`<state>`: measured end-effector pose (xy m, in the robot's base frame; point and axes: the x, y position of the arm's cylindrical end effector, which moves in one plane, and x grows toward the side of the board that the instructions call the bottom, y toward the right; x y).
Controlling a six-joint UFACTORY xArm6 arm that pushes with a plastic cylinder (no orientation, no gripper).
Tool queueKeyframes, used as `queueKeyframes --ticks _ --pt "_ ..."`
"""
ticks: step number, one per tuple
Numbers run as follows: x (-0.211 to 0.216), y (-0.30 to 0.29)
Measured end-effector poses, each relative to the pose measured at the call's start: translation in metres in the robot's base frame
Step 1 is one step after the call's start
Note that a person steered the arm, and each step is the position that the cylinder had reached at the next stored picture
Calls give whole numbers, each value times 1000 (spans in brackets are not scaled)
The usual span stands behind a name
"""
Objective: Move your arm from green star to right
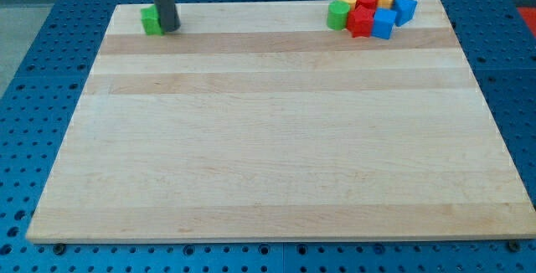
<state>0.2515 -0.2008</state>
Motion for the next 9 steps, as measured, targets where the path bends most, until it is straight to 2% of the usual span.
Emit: queueKeyframes --ticks 1,2,5,7,8,9 --pt "-9 -13" --pt "-3 35" --pt "116 273" --pt "81 478" --pt "47 497" --pt "-11 497"
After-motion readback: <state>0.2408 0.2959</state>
